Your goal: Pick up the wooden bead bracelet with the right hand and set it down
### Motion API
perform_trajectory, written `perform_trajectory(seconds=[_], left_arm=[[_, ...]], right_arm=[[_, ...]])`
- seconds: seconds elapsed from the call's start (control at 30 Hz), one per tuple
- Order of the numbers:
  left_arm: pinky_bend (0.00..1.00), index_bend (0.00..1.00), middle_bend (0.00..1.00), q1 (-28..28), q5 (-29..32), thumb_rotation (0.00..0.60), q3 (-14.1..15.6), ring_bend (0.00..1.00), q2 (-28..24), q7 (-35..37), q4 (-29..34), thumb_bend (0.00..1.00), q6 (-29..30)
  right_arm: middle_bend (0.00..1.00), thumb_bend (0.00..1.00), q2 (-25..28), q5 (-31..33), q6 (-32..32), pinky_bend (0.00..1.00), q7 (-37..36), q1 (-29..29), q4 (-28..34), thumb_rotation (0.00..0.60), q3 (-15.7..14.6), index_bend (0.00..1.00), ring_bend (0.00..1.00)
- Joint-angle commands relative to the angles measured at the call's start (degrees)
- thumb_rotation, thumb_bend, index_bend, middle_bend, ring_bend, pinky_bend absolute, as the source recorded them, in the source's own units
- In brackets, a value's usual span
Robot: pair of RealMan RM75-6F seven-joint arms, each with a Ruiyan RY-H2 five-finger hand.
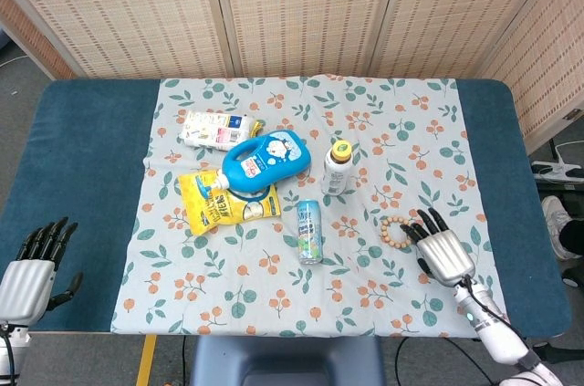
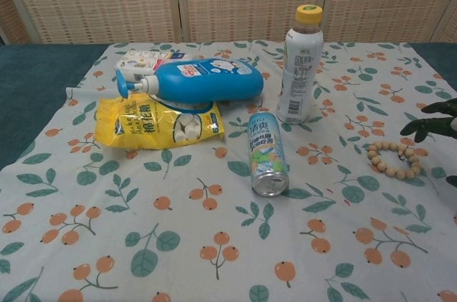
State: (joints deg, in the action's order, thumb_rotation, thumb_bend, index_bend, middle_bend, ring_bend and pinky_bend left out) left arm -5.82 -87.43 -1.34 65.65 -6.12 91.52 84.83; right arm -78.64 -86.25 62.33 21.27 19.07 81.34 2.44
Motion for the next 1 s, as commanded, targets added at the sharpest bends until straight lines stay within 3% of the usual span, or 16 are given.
perform_trajectory(seconds=[0.03,0.3,0.67,1.0], left_arm=[[0.1,0.0,0.0,0.0,0.21,0.6,0.0,0.0,-0.05,0.01,0.04,0.39,-0.15],[0.1,0.0,0.0,-0.11,0.41,0.6,0.05,0.0,-0.05,0.05,0.03,0.39,-0.54],[0.1,0.0,0.0,-0.34,1.0,0.6,0.06,0.0,-0.2,0.07,0.11,0.39,-1.38],[0.1,0.0,0.0,-0.57,1.41,0.6,0.01,0.0,-0.37,0.6,-0.07,0.39,-1.97]], right_arm=[[0.26,0.29,-1.64,0.88,-1.46,0.0,0.7,1.38,-1.65,0.6,0.32,0.2,0.0],[0.34,0.29,-4.62,1.73,-2.74,0.0,0.66,2.9,-6.07,0.6,-0.05,0.32,0.05],[0.38,0.29,-7.54,2.92,-4.0,0.0,0.9,4.37,-10.13,0.6,-0.46,0.39,0.1],[0.51,0.3,-10.14,2.51,-3.74,0.03,1.31,5.29,-13.64,0.6,-1.16,0.6,0.25]])
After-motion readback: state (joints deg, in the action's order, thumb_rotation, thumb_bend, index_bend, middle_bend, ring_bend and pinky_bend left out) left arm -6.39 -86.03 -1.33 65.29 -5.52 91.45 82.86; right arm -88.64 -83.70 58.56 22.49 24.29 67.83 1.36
